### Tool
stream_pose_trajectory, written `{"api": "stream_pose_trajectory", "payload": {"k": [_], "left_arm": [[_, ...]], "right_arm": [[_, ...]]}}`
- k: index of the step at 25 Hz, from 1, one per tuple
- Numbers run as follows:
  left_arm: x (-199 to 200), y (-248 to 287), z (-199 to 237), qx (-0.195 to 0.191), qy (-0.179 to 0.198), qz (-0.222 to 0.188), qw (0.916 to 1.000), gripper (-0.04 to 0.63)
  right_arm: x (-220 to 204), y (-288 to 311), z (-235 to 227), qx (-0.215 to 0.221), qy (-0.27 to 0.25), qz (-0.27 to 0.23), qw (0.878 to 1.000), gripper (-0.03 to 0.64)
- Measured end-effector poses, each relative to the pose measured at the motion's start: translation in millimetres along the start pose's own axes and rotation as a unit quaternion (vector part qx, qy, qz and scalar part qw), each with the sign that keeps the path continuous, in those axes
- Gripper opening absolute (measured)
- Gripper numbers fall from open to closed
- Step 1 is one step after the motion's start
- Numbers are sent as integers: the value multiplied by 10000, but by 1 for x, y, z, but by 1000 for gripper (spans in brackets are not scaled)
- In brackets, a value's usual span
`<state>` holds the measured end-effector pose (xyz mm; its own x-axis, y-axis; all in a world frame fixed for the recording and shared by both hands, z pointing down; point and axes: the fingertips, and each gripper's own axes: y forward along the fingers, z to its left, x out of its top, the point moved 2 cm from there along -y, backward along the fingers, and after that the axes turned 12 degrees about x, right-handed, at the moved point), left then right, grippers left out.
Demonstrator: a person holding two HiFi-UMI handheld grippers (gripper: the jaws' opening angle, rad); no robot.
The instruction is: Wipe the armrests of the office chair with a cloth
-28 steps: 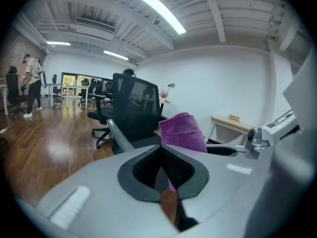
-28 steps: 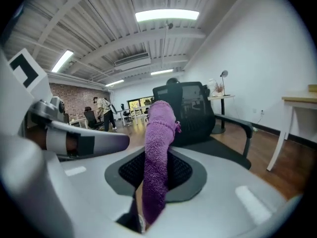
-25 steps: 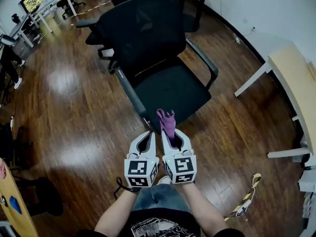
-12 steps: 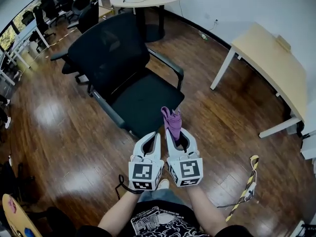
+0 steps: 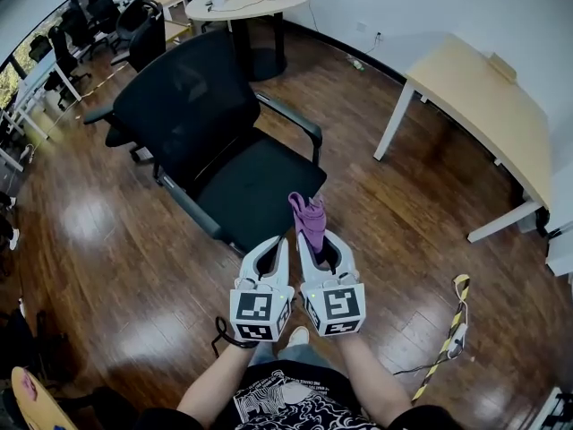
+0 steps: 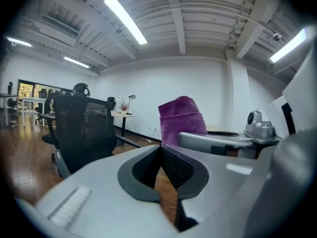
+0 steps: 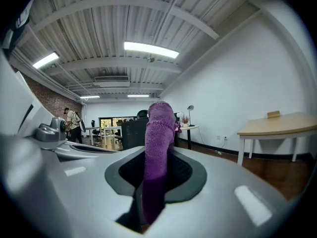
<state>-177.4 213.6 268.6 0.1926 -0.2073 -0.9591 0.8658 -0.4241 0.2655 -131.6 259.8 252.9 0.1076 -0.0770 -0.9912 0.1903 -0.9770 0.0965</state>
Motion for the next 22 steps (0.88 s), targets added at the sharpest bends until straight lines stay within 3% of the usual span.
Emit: {"api": "stream_pose_trajectory", "payload": {"k": [10, 22], "left_arm": [[12, 39, -24, -54, -2, -18, 10000, 3], [30, 145, -46, -190, -102, 60, 9997, 3]], "right_arm": [[4, 1, -45, -65, 55, 40, 10000, 75], [6, 37, -134, -168, -89, 285, 9994, 75]]}}
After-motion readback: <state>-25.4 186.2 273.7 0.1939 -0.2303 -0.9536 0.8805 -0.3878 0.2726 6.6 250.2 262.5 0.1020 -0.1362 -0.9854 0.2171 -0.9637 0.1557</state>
